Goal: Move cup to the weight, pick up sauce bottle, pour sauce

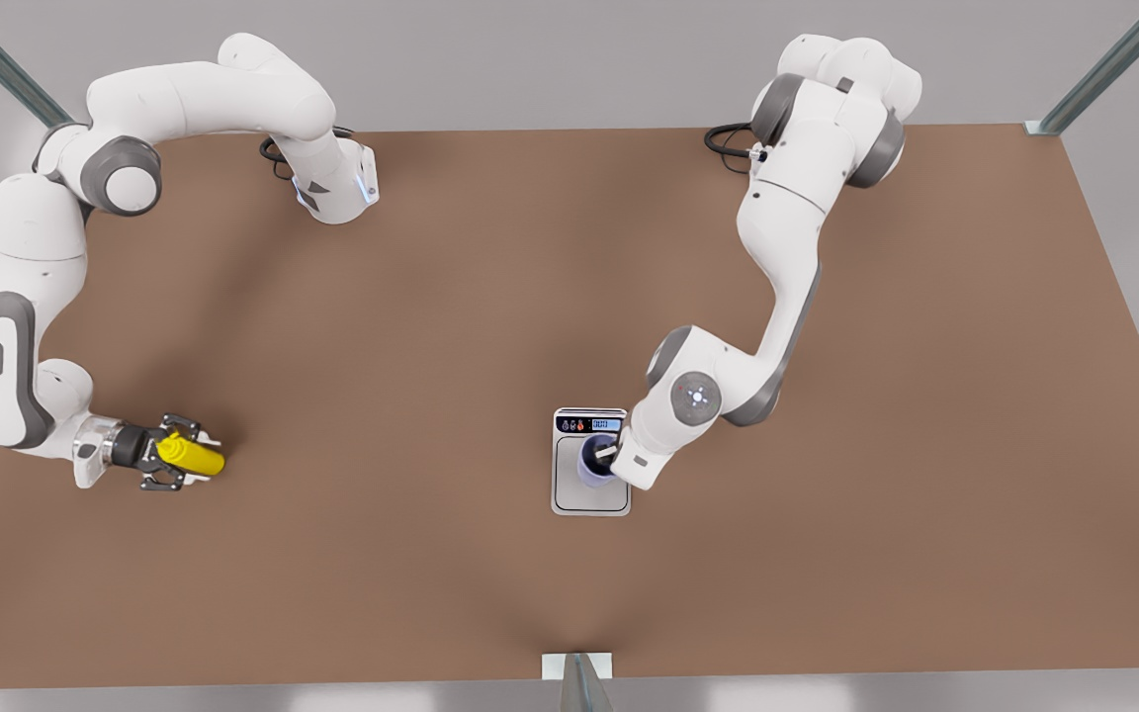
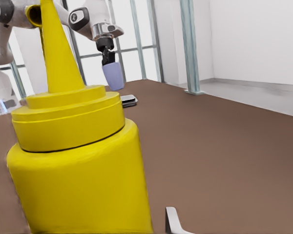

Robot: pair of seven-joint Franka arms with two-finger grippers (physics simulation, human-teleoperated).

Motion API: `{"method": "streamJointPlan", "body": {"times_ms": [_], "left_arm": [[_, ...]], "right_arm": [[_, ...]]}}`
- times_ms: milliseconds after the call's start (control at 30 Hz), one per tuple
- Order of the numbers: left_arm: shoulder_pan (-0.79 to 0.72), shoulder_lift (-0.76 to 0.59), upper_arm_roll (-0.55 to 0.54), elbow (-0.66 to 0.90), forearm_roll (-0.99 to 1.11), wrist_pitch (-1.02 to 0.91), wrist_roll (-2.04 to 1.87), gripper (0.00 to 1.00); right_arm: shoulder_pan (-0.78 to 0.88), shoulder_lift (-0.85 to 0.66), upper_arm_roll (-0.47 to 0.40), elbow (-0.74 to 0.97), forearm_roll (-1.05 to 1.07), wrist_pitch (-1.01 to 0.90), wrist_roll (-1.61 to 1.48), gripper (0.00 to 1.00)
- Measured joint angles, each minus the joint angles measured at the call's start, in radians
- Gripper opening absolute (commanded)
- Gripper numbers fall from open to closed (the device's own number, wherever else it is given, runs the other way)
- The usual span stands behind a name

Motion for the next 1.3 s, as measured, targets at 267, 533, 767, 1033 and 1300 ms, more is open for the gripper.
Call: {"method": "streamJointPlan", "body": {"times_ms": [267, 533, 767, 1033, 1300], "left_arm": [[0.000, 0.000, 0.002, 0.000, -0.028, 0.000, 0.006, 1.00], [0.073, -0.160, 0.012, 0.003, -0.035, -0.296, -0.054, 1.00], [0.506, -0.298, -0.003, 0.219, 0.005, -0.829, 0.479, 1.00], [0.495, -0.594, 0.003, -0.195, 0.205, -0.594, 0.545, 1.00], [0.497, -0.590, 0.003, -0.193, 0.227, -0.594, 0.545, 1.00]], "right_arm": [[0.037, -0.064, 0.005, 0.005, -0.041, 0.006, 0.043, 0.47], [0.295, -0.363, 0.042, 0.054, -0.257, 0.048, 0.501, 0.47], [0.605, -0.522, 0.041, 0.055, -0.474, 0.203, 0.945, 0.48], [0.852, -0.528, 0.041, 0.055, -0.733, 0.311, 1.227, 0.48], [1.055, -0.527, 0.037, 0.064, -0.863, 0.382, 1.452, 0.48]]}}
